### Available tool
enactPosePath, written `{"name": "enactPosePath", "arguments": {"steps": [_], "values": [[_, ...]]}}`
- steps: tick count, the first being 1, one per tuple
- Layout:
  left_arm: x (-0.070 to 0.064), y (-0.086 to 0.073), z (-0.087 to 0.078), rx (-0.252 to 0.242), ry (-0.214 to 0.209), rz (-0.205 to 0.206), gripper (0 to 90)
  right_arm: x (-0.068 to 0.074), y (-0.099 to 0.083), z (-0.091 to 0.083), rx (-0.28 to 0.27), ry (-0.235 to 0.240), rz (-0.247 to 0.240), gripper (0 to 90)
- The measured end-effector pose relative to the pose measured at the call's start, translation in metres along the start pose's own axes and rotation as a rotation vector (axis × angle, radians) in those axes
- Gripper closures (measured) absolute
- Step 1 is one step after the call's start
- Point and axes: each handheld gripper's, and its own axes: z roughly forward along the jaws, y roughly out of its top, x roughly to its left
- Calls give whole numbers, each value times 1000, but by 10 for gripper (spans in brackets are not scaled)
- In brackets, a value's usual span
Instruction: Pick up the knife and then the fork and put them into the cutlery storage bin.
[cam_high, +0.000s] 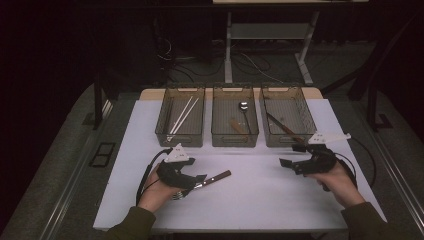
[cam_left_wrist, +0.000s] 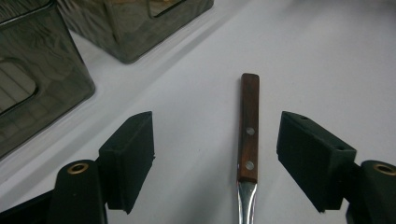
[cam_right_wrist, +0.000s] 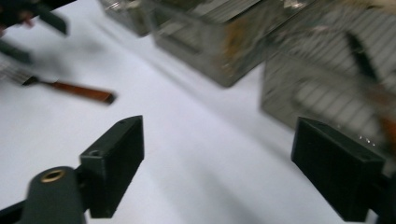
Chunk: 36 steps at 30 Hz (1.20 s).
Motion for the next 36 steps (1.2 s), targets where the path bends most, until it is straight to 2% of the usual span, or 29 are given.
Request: {"name": "enactPosePath", "arguments": {"steps": [5, 6, 7, 8, 9, 10, 16, 17, 20, 23, 27, 29, 36], "values": [[-1, 3, 6, 39, -21, 15, 365, 23, -25, -1, 2, 10, -31, 163], [-3, 3, 9, 67, -31, 25, 381, 26, -29, -2, 3, 6, -36, 163], [-3, 3, 9, 67, -31, 25, 423, 30, -33, -2, 7, -1, -37, 162], [-6, 2, 11, 100, -49, 30, 451, 32, -36, -2, 16, 1, -41, 162], [-7, 2, 12, 109, -64, 25, 479, 35, -39, -3, 23, 6, -51, 162], [-7, 2, 12, 109, -64, 25, 514, 35, -39, -3, 23, 6, -51, 162], [-12, -1, 22, 196, -77, 60, 629, 39, -41, -3, 23, 20, -61, 163], [-11, -1, 23, 204, -86, 55, 629, 39, -41, -3, 23, 20, -61, 163], [-12, -3, 25, 233, -78, 72, 675, 39, -42, -3, 26, 22, -67, 163], [-12, -3, 26, 238, -79, 84, 696, 37, -42, -3, 26, 24, -60, 163], [-16, -5, 26, 233, -67, 128, 716, 37, -42, -3, 29, 26, -63, 163], [-16, -6, 25, 226, -77, 135, 762, 38, -42, -3, 30, 28, -66, 163], [-13, -5, 25, 229, -97, 140, 768, 38, -41, -3, 35, 42, -82, 163]]}}
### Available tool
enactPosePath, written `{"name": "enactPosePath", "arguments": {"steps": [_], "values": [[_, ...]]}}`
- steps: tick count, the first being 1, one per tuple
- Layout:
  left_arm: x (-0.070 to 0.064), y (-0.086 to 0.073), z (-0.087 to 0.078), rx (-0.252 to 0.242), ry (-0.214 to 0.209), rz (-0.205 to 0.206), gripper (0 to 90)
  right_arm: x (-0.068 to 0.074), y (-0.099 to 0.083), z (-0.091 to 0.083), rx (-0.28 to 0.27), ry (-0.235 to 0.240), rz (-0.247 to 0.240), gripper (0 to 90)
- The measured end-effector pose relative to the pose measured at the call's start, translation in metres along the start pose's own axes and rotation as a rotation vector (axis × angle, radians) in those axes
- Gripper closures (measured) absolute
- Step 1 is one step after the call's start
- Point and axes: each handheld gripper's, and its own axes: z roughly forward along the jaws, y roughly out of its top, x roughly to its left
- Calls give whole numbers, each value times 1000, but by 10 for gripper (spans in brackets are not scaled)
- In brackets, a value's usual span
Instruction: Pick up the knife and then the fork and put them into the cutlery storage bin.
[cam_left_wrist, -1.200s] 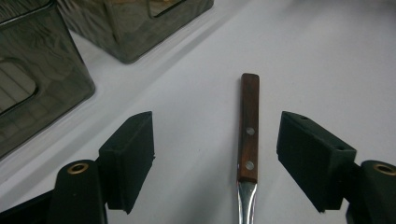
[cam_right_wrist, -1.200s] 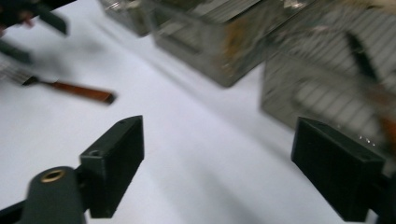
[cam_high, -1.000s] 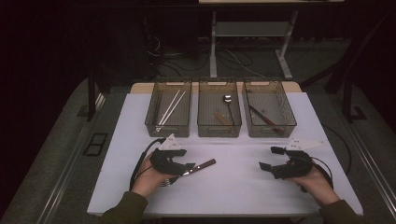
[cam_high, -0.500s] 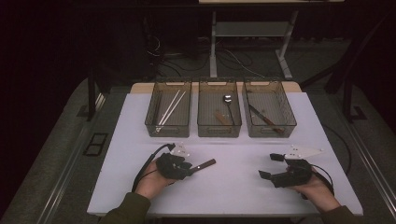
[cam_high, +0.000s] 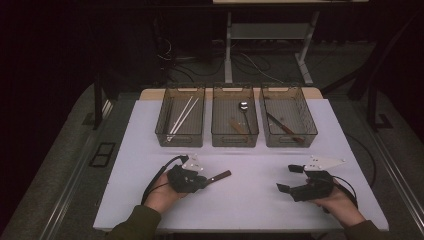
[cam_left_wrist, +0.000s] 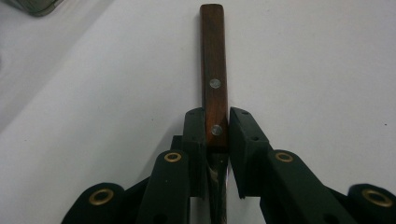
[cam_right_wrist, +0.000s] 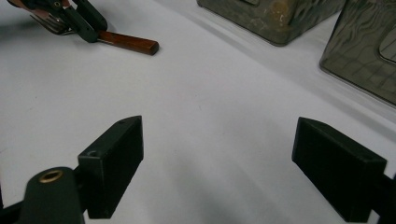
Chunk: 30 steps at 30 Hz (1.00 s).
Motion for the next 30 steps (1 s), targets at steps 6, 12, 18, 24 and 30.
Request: {"name": "enactPosePath", "arguments": {"steps": [6, 12, 18, 24, 30], "values": [[0, 2, -1, 9, -27, -2, 769, 2, 1, 2, 14, 24, -27, 163], [-2, 8, -6, -1, -78, 10, 769, 7, 9, 3, 24, 76, -79, 163], [-12, 21, -10, -5, -129, 62, 768, 12, 24, 7, 71, 145, -134, 163], [-21, 36, -7, -1, -166, 110, 768, 21, 41, 11, 126, 218, -200, 163], [-33, 55, 2, 7, -207, 162, 768, 28, 58, 16, 129, 271, -251, 164]]}}
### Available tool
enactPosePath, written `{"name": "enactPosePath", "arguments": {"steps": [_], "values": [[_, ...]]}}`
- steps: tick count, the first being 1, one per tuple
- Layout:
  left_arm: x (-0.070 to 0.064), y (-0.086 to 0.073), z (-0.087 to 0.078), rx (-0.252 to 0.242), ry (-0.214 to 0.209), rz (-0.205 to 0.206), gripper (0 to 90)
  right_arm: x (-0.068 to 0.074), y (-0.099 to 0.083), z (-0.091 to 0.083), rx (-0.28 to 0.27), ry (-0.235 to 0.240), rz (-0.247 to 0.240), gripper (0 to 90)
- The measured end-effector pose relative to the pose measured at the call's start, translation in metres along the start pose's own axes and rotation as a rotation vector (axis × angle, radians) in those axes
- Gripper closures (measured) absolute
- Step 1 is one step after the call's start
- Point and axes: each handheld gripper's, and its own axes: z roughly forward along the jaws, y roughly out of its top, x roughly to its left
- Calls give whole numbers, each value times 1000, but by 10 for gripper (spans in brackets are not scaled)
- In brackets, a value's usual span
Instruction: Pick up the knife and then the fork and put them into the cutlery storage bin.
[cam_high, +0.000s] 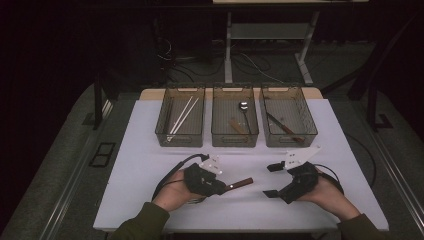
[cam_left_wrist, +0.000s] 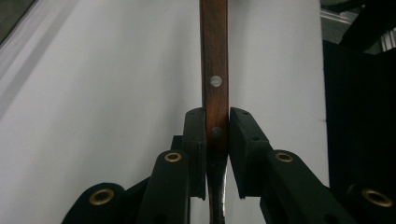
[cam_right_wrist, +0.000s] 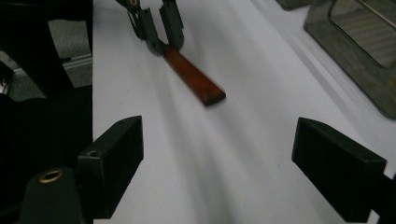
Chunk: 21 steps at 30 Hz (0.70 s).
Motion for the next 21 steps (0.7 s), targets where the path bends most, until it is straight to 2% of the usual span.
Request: {"name": "enactPosePath", "arguments": {"steps": [1, 2, 3, 4, 5, 8, 9, 11, 16, 21], "values": [[-1, 3, 2, 3, -7, 15, 768, 1, 8, 6, 17, 8, -33, 164], [-3, 10, 6, 8, -27, 27, 768, 1, 12, 9, 26, 17, -46, 165], [-3, 10, 6, 8, -27, 27, 768, 1, 12, 9, 26, 17, -46, 165], [-4, 13, 8, 14, -32, 38, 768, 3, 18, 17, 50, 39, -64, 181], [-6, 19, 12, 22, -46, 56, 768, 3, 20, 20, 66, 59, -77, 206], [-8, 26, 17, 27, -63, 76, 768, 6, 26, 31, 109, 106, -113, 300], [-8, 26, 17, 27, -63, 76, 768, 7, 27, 34, 121, 110, -120, 332], [-10, 31, 19, 33, -67, 91, 768, 7, 27, 39, 159, 140, -132, 451], [-15, 41, 21, 43, -84, 125, 768, 11, 26, 45, 208, 181, -151, 622], [-17, 44, 21, 37, -83, 136, 768, 13, 25, 46, 230, 189, -157, 692]]}}
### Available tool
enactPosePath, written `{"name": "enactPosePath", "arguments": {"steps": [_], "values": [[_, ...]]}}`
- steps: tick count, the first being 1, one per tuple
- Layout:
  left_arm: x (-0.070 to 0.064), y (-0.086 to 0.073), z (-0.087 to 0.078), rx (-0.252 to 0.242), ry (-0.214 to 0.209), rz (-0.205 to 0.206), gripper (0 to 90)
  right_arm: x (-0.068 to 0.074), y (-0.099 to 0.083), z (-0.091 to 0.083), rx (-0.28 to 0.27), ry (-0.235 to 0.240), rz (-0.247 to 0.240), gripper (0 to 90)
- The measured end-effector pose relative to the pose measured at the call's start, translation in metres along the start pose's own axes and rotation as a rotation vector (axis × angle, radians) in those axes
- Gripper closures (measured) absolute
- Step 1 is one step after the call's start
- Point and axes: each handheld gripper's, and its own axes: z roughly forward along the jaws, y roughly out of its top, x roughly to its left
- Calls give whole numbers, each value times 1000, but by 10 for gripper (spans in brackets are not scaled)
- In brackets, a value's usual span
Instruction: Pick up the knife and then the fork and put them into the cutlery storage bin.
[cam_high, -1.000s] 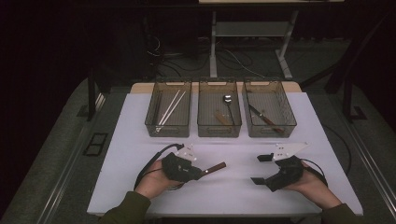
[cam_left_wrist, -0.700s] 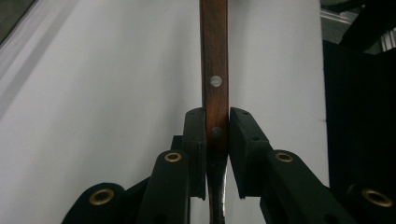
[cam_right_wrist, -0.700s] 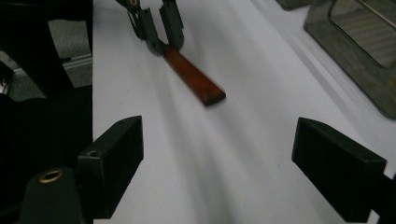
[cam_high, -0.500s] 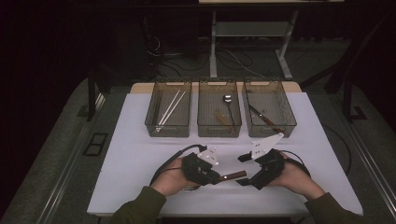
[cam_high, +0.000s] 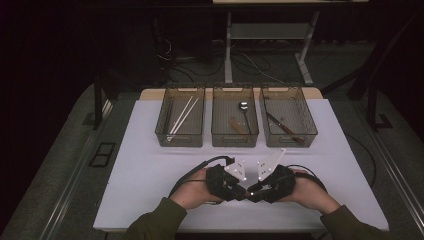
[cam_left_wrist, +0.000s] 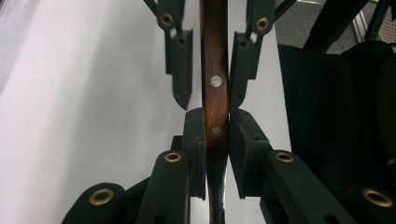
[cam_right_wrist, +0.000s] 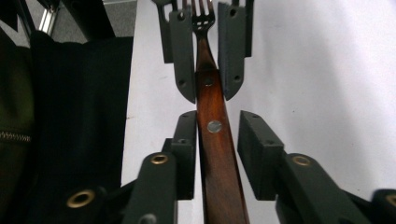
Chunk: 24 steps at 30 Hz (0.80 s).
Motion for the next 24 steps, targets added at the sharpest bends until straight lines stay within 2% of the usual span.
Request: {"name": "enactPosePath", "arguments": {"steps": [1, 7, 11, 14, 16, 17, 18, 19, 20, 22, 23, 24], "values": [[0, 0, 0, -2, -3, -1, 768, 1, 0, 1, 3, 8, -7, 725], [-1, -1, 0, 0, -24, 16, 766, 2, 0, 2, 11, 35, -5, 749], [-1, -2, -1, -25, -35, 20, 761, 2, -1, 0, 10, 62, 31, 753], [0, -4, -1, -37, -44, 14, 751, 2, -1, -2, 1, 67, 35, 754], [1, -7, -5, -71, -19, -4, 651, 2, -2, -3, 2, 54, 36, 754], [1, -7, -5, -71, -19, -4, 620, 2, -2, -3, 2, 54, 36, 754], [3, -12, -12, -124, 15, -46, 563, 1, -4, -6, -2, 44, 44, 754], [5, -16, -17, -148, 22, -66, 536, 0, -5, -7, -2, 38, 49, 754], [5, -16, -17, -148, 22, -66, 520, 0, -5, -7, -2, 38, 49, 754], [6, -25, -25, -190, 70, -101, 484, -1, -8, -10, -14, 23, 61, 754], [8, -36, -32, -226, 106, -144, 428, -3, -9, -16, -35, 9, 69, 754], [8, -42, -36, -245, 135, -169, 400, -3, -10, -19, -41, 4, 76, 754]]}}
